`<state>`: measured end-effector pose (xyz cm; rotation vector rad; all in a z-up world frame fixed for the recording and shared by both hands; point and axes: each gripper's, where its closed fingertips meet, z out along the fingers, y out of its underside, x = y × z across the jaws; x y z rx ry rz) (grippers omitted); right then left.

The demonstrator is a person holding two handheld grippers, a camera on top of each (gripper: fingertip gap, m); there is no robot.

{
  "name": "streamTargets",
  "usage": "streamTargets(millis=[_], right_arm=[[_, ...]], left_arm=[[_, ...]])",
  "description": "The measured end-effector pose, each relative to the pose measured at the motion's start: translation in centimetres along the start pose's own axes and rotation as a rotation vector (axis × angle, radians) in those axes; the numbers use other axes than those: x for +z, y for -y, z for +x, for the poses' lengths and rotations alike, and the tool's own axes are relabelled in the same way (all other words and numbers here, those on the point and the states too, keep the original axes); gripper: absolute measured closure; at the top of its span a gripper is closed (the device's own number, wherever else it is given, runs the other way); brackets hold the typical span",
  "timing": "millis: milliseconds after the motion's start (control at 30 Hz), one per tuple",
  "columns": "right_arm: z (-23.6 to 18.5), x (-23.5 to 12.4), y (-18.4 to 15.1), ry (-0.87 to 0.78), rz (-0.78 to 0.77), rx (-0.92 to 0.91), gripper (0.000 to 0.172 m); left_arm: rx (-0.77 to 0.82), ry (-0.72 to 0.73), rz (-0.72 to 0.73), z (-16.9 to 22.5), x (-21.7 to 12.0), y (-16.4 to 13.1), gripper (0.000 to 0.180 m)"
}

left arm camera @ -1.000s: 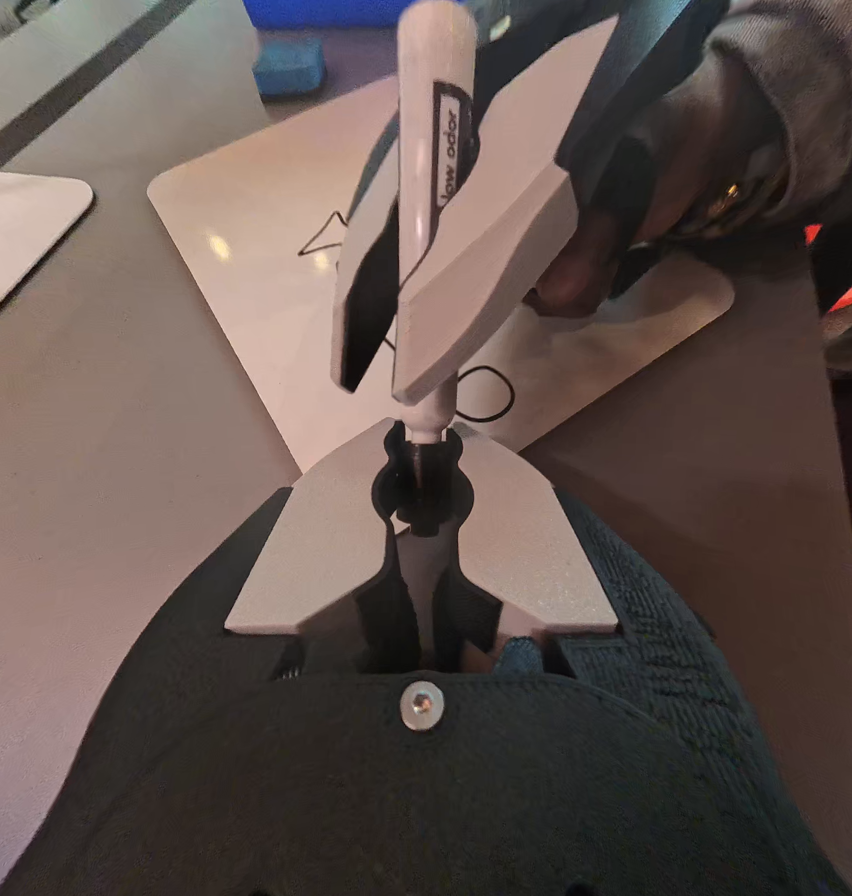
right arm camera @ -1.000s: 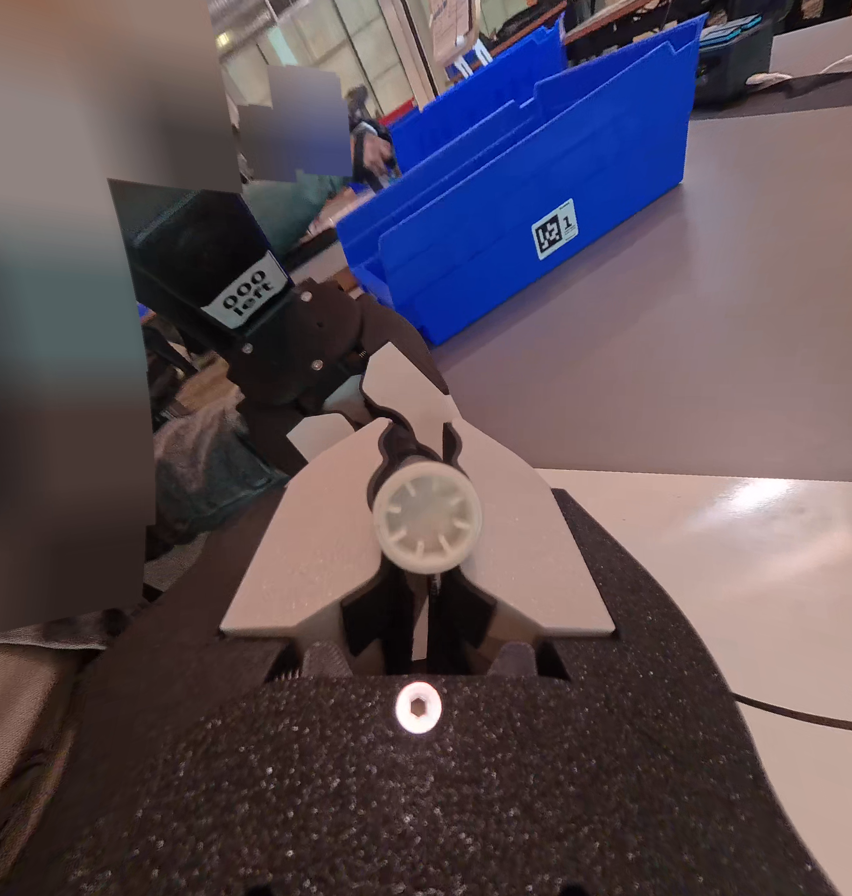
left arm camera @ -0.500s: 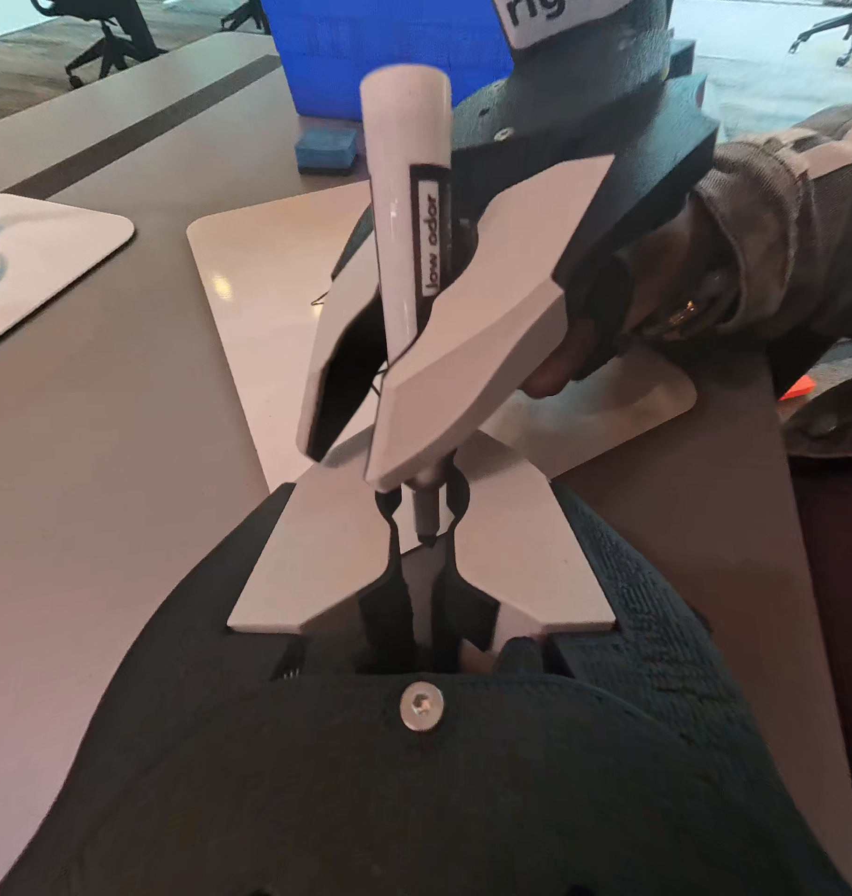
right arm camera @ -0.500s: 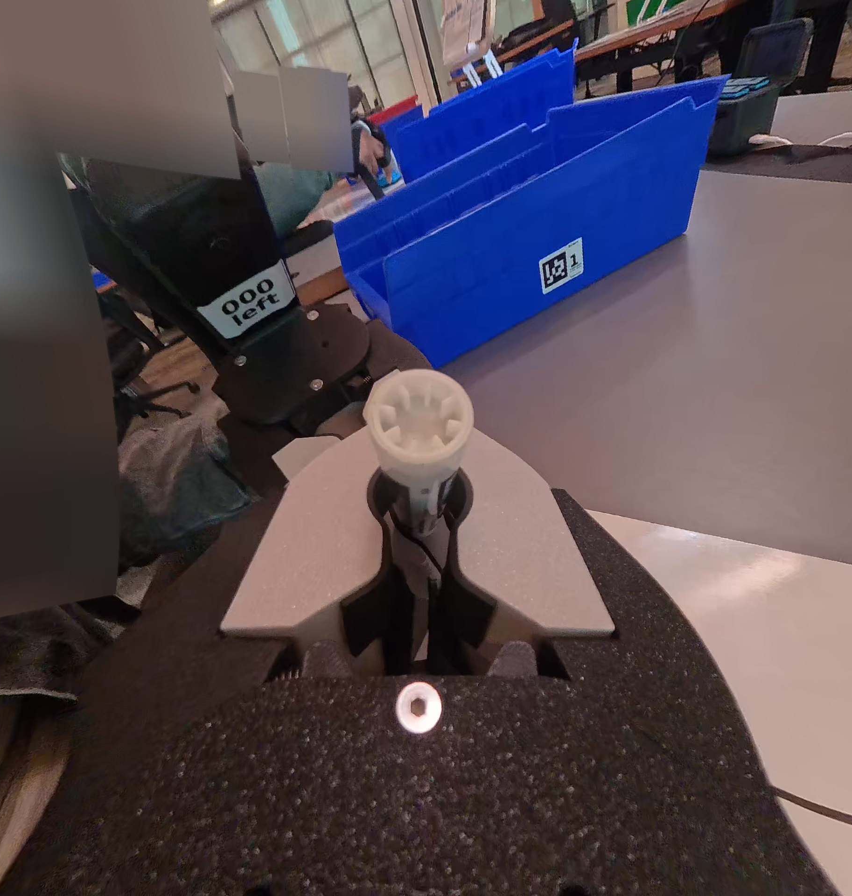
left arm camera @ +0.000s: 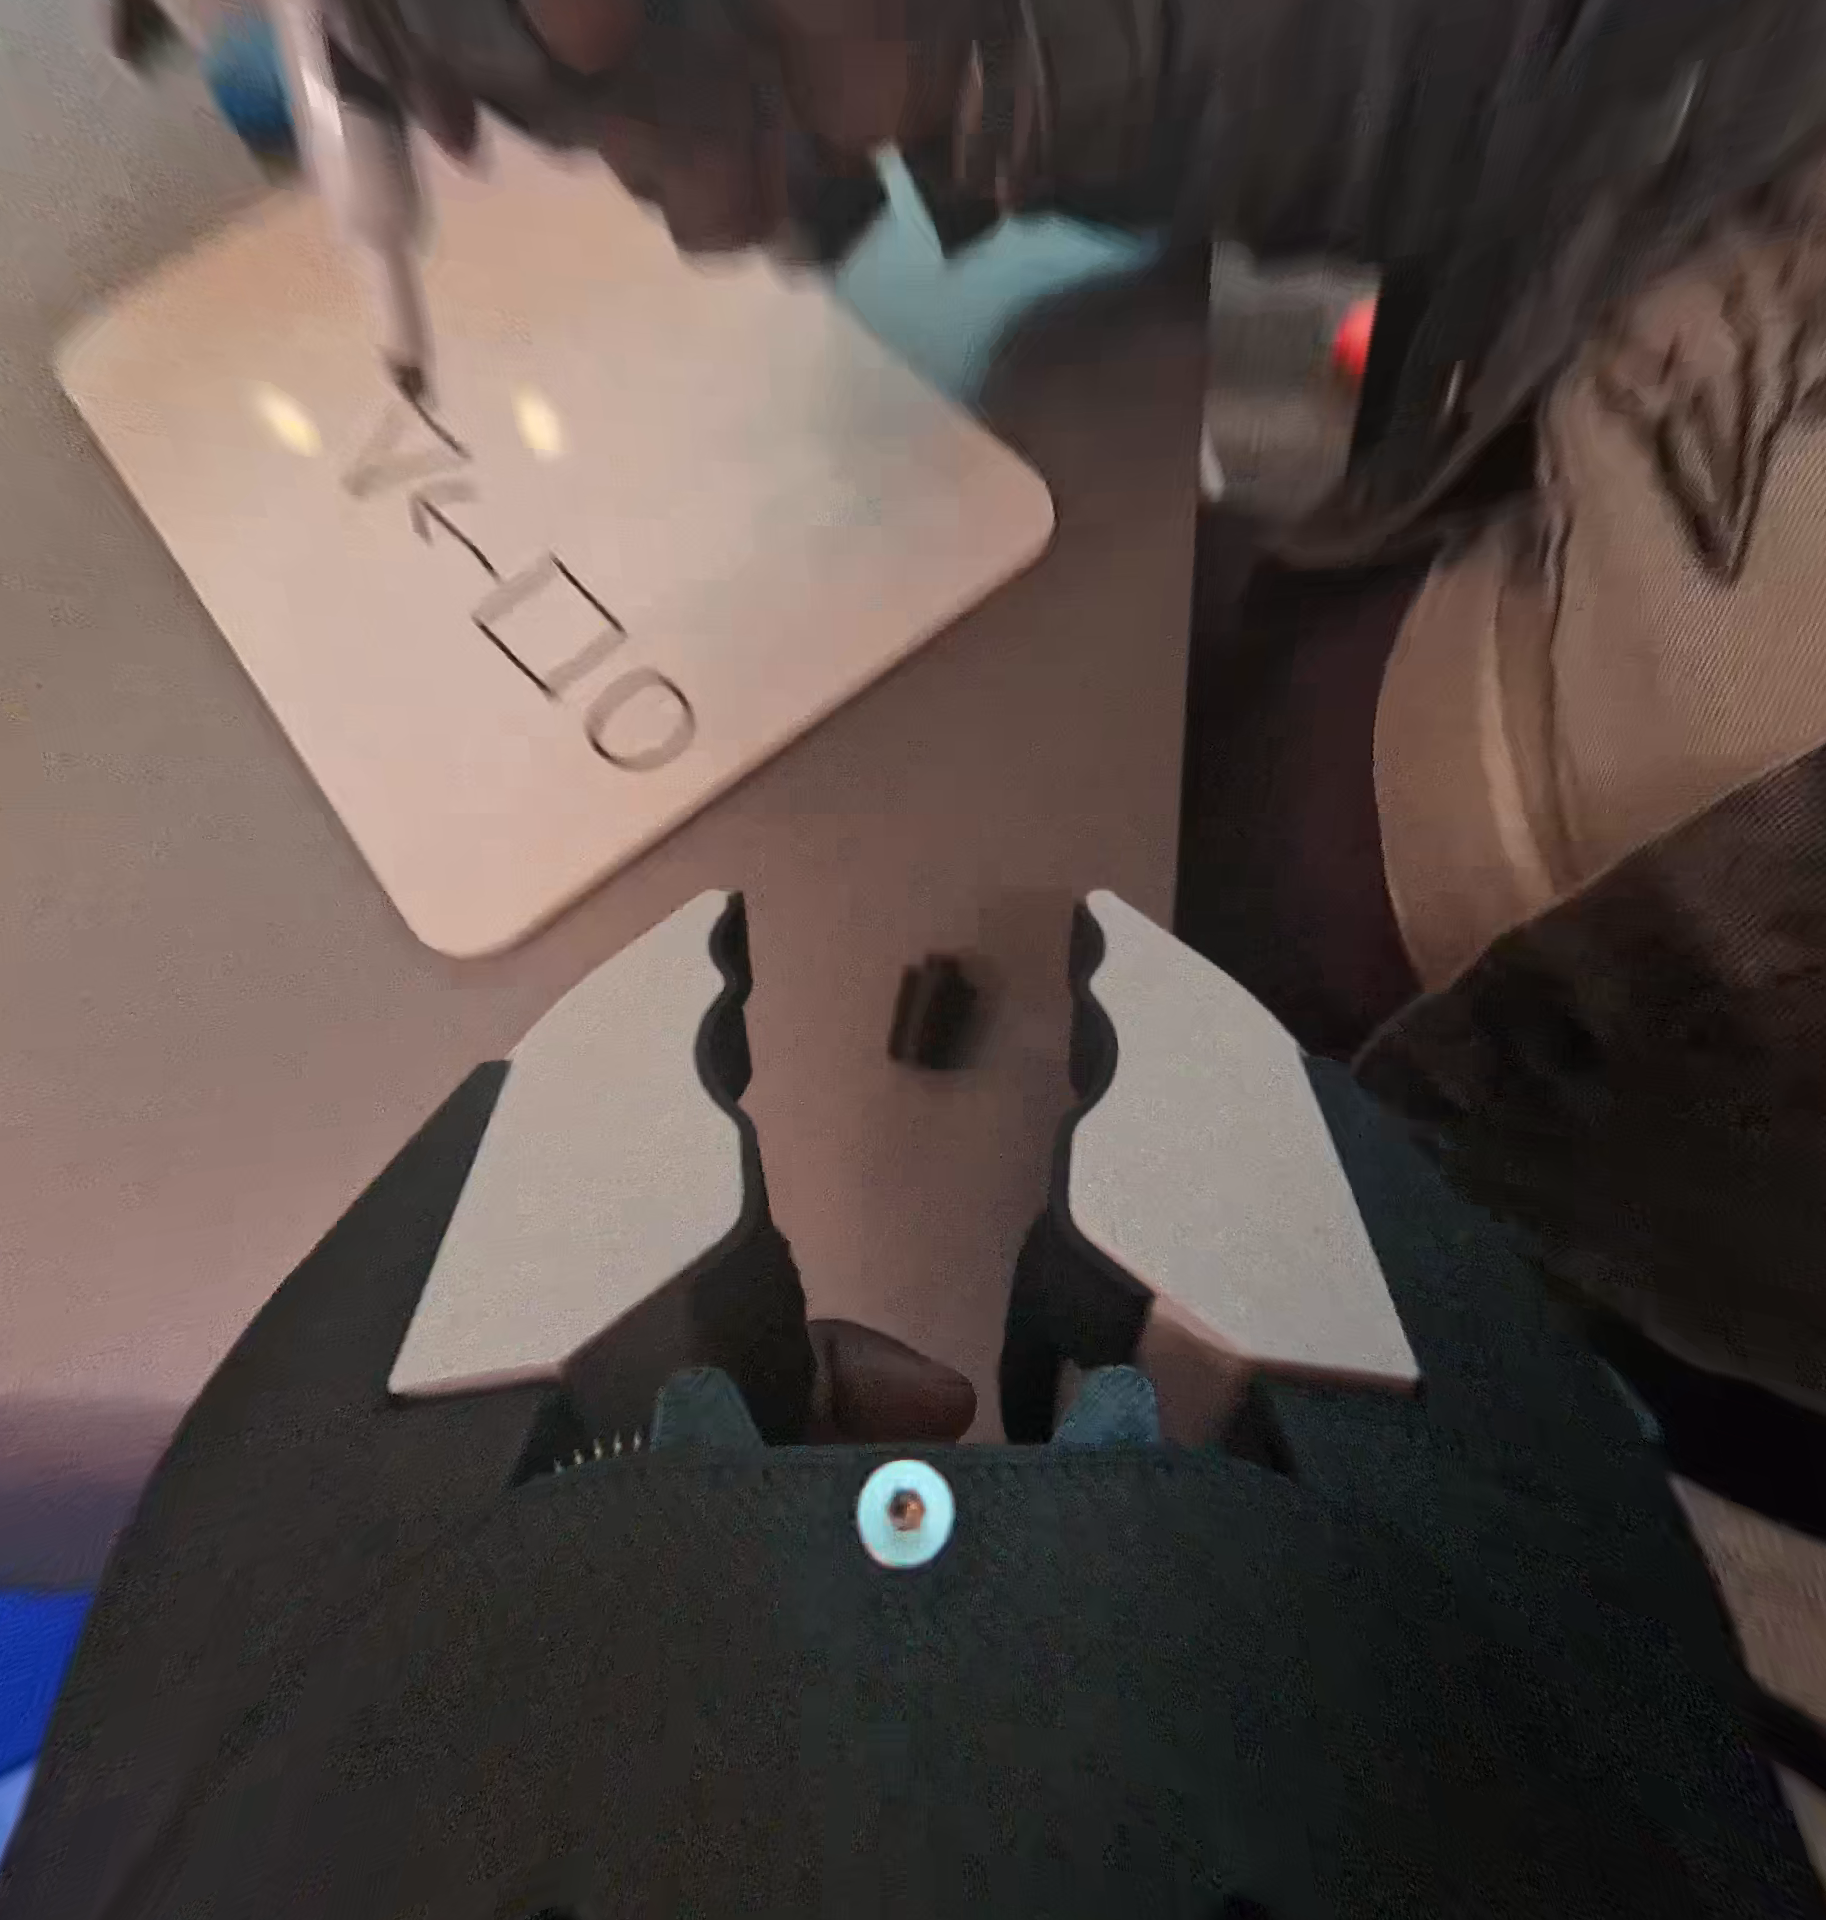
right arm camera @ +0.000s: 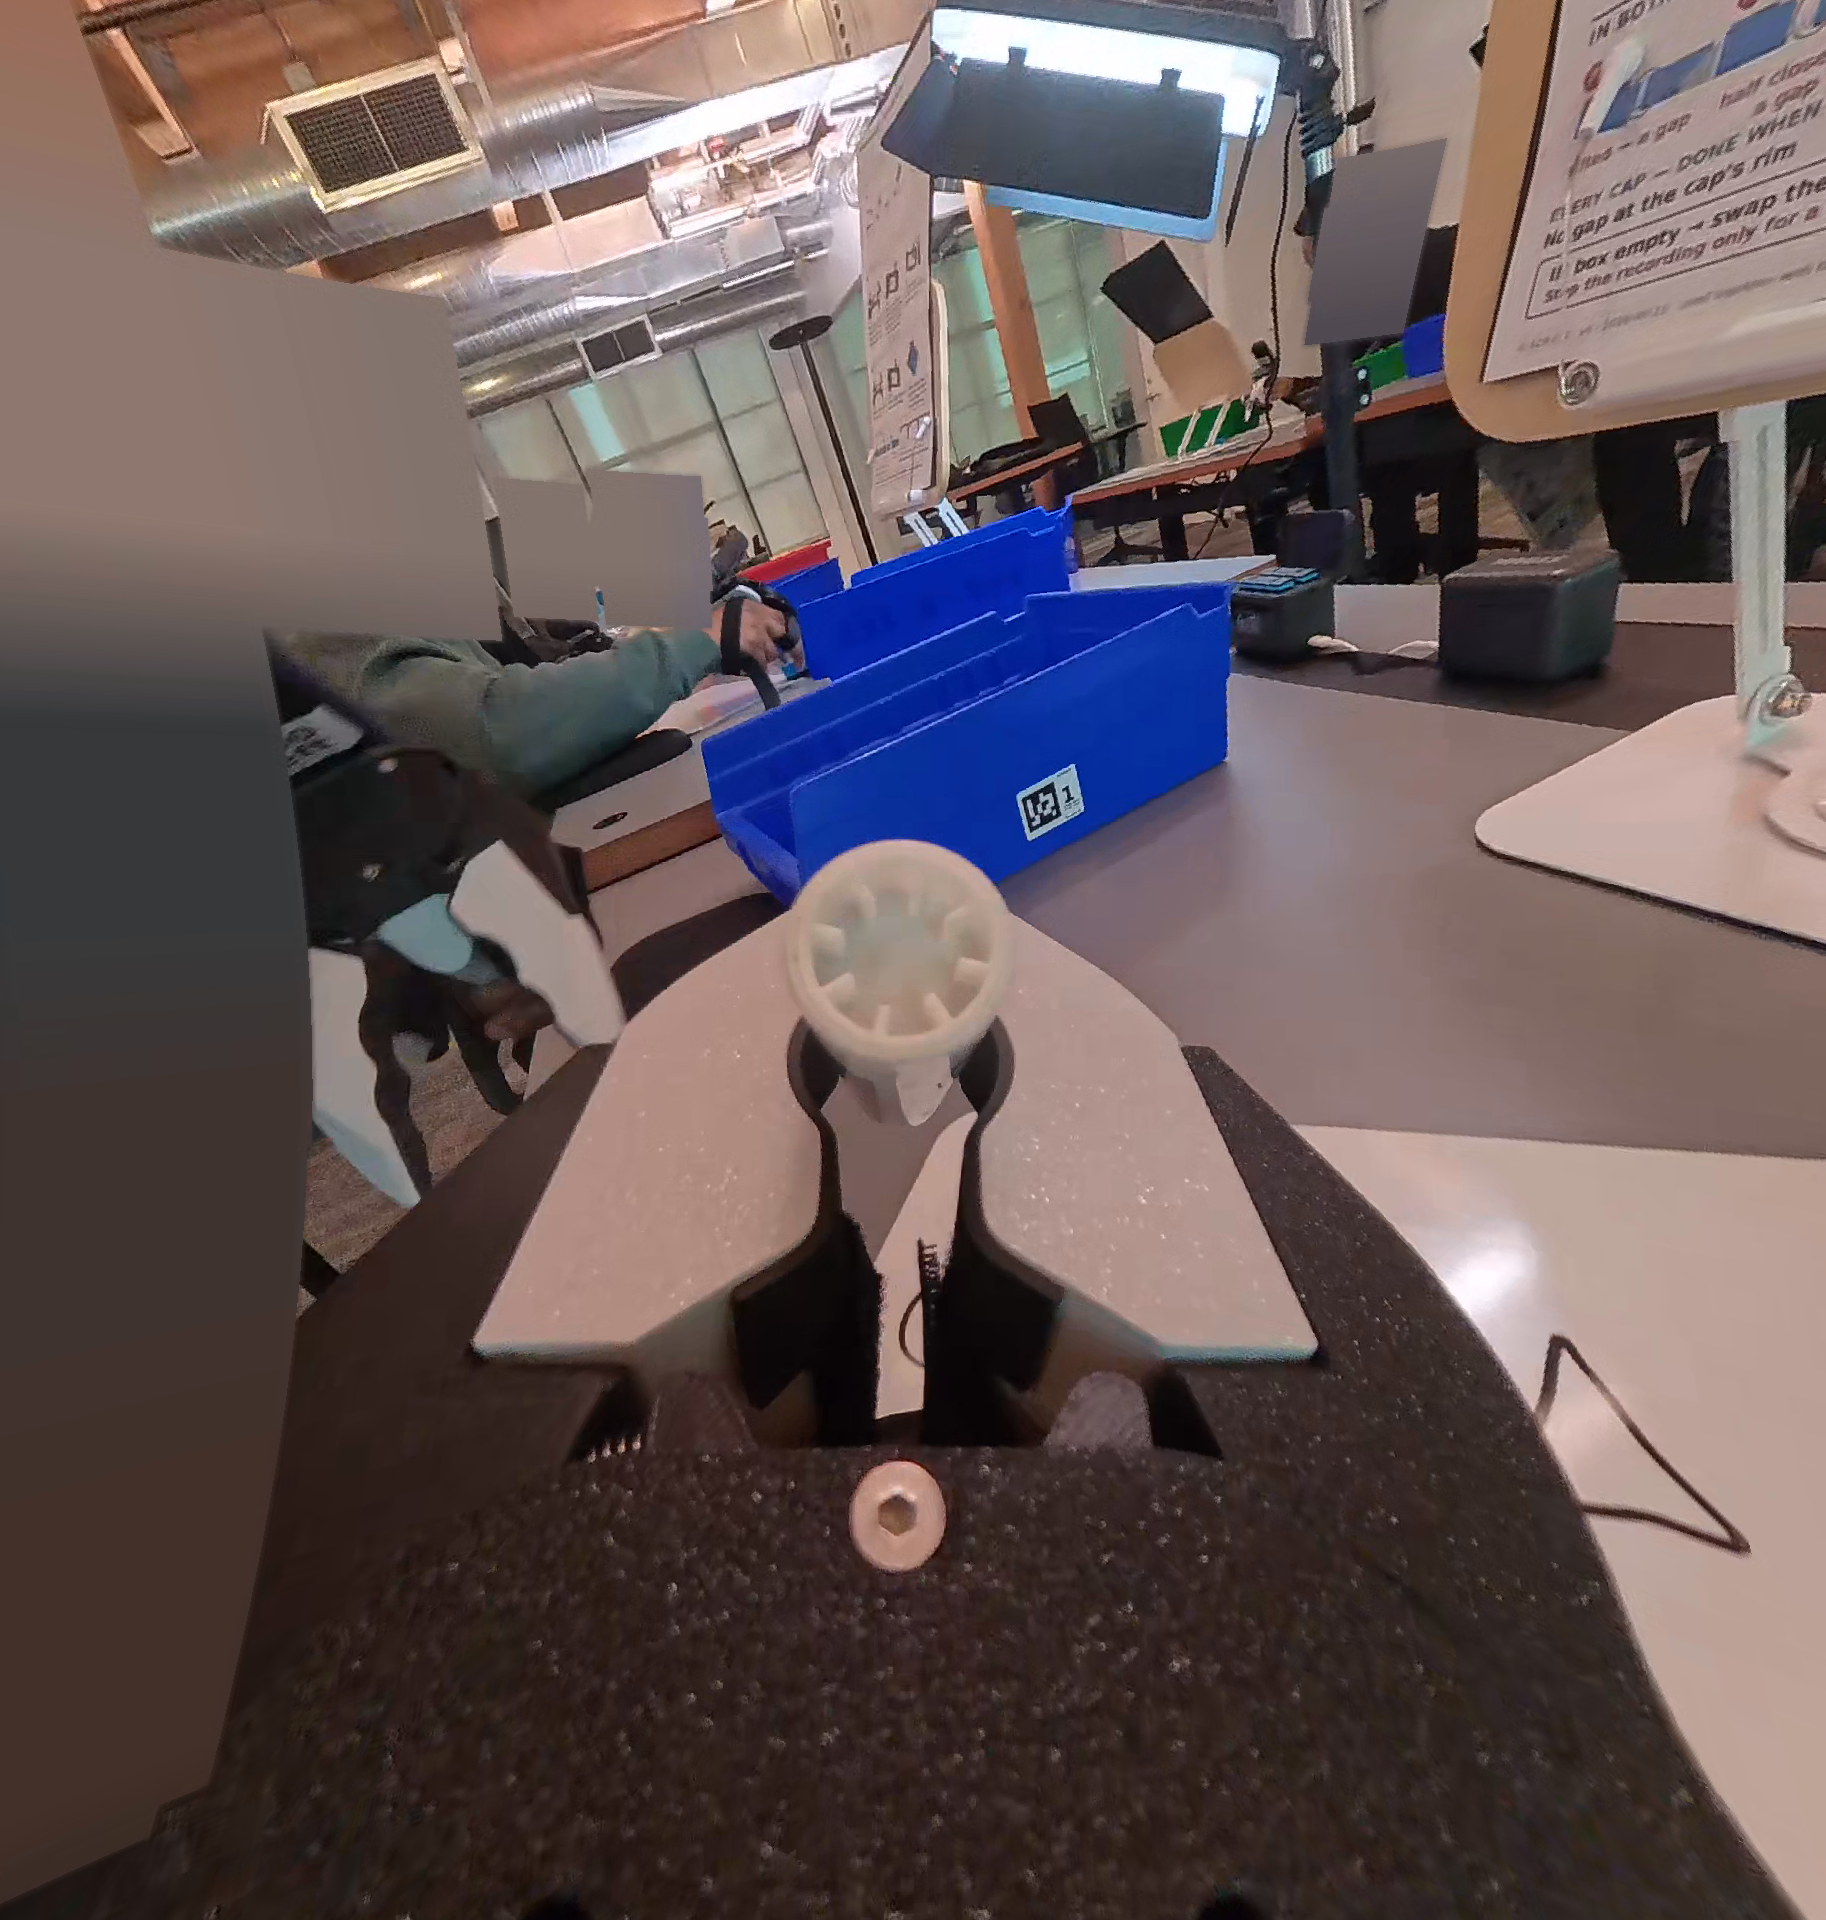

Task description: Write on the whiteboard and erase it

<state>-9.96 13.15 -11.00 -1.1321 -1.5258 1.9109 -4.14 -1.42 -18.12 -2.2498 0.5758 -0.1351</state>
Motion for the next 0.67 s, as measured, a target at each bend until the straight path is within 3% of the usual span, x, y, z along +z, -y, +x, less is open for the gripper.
streamTargets(millis=[133,233,267,300,433,500,567,633,667], right_arm=[[-0.6,-0.6,-0.6,0.018,0.016,0.023,0.152],[-1.6,-0.9,-0.4,0.032,0.024,0.006,0.152],[-1.9,-1.0,-0.3,0.034,0.028,-0.002,0.152],[-2.2,-1.3,0.0,0.035,0.034,-0.009,0.152],[-2.8,-2.4,0.5,0.029,0.058,-0.019,0.152],[-3.1,-2.6,0.4,0.031,0.062,-0.017,0.152],[-3.4,-2.4,0.1,0.037,0.059,-0.014,0.152],[-3.8,-2.1,0.2,0.047,0.081,-0.007,0.152],[-4.2,-1.9,0.6,0.061,0.118,-0.001,0.152]], left_arm=[[-0.012,0.000,-0.191,2.0,2.1,-2.3,0.135],[0.059,0.000,-0.440,1.7,3.7,-5.6,0.142],[0.028,-0.087,-0.386,2.9,4.2,-4.8,0.159],[0.021,-0.126,-0.407,3.3,4.3,-5.2,0.163],[-0.052,0.056,-0.384,-0.4,3.5,-6.3,0.165],[-0.158,0.135,-0.224,-1.9,3.3,-5.7,0.166],[-0.299,0.203,0.032,-3.8,2.4,-3.6,0.165],[-0.482,0.239,0.464,-6.4,-0.5,0.3,0.165],[-0.595,0.210,0.776,-7.6,-3.3,2.7,0.165]])
